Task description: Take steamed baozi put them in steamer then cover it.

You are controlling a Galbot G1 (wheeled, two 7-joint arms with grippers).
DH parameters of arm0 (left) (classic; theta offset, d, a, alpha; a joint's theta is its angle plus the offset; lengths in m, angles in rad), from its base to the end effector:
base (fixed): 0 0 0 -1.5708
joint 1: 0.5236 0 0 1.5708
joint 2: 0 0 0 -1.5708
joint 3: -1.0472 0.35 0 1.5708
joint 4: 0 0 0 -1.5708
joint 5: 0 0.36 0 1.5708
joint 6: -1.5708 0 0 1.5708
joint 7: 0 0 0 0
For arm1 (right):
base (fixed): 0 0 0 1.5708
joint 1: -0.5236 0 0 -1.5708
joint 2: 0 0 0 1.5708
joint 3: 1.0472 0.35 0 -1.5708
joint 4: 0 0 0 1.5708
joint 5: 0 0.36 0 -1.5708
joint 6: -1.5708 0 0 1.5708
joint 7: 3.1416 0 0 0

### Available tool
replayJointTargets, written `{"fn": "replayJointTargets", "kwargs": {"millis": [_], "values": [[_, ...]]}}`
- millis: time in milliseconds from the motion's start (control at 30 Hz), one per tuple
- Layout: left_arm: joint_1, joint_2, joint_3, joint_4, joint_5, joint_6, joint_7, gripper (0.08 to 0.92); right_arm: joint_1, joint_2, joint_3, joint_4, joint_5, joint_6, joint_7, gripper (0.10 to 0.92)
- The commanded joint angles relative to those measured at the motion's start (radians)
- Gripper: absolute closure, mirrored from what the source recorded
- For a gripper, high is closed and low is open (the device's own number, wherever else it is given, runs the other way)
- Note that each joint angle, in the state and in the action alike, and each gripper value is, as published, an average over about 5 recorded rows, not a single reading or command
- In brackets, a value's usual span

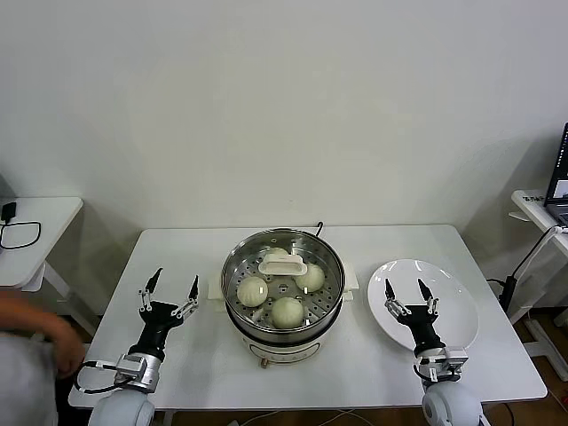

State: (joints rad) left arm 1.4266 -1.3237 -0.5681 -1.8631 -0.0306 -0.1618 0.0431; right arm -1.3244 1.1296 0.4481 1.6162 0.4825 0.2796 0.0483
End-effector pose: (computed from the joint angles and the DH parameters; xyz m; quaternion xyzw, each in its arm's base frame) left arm 0.2328 0.0751 -0.3459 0.0492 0.9923 0.1073 0.0373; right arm 0.2592 -0.1179 -0.3995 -0.0122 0.9994 0.0328 0.0039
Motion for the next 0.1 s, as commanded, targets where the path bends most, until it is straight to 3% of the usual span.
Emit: {"fn": "replayJointTargets", "kwargs": {"millis": [33, 100], "values": [[0.004, 0.001, -0.005, 0.011, 0.020, -0.005, -0.004, 0.177, -0.017, -0.007, 0.006, 0.028, 0.016, -0.013, 0.005, 0.203], [0.005, 0.002, -0.003, 0.013, 0.020, -0.007, -0.004, 0.177, -0.017, -0.008, 0.007, 0.029, 0.017, -0.014, 0.005, 0.203]]}}
